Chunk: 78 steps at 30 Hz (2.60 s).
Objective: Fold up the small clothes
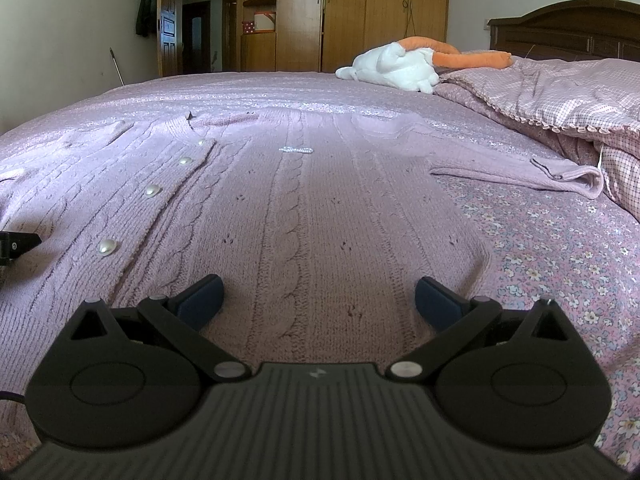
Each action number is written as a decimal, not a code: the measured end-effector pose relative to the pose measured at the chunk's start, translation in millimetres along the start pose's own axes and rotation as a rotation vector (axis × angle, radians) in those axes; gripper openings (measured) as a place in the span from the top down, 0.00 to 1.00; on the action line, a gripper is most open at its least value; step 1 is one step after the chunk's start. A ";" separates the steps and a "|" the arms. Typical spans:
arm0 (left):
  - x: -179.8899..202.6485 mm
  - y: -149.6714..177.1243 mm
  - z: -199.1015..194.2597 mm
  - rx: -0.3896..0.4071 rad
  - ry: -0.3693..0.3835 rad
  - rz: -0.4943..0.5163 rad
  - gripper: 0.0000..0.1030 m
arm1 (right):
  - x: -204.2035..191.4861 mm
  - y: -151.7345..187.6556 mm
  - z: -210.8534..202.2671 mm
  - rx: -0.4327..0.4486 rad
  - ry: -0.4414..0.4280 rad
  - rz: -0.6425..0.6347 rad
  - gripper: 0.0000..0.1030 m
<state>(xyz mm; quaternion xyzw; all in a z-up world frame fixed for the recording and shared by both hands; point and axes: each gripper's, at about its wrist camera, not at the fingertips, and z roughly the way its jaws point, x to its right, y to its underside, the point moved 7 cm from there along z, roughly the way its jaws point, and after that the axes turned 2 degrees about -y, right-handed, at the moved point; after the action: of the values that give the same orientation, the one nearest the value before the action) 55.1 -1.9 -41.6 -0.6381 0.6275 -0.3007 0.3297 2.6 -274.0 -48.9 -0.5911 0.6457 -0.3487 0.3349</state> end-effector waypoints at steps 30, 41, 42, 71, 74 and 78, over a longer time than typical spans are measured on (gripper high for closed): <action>-3.4 -6.4 4.5 -0.107 -0.003 -0.024 0.00 | 0.5 -1.9 -3.9 -0.065 0.010 0.054 0.00; 1.0 -27.2 -3.9 -0.119 -0.028 0.025 0.00 | 64.3 -47.7 -6.9 -0.106 -0.109 0.227 0.00; 1.5 -30.9 -4.7 -0.111 -0.035 0.031 0.00 | 78.6 -55.6 -3.9 -0.110 -0.108 0.244 0.00; 14.2 -51.2 9.4 -0.148 -0.112 0.081 0.00 | 344.1 -106.5 132.0 -0.089 0.249 0.567 0.16; 13.8 -50.2 11.4 -0.151 -0.120 0.095 0.00 | 349.7 -103.3 142.0 -0.101 0.285 0.557 0.28; 11.1 -50.4 12.6 -0.154 -0.119 0.094 0.00 | 350.3 -104.6 148.7 -0.090 0.297 0.539 0.59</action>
<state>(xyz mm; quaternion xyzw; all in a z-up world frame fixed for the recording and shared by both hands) 95.9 -12.8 -9.2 -0.6482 0.6573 -0.1971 0.3301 156.7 -637.3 -46.6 -0.3555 0.8359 -0.3009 0.2905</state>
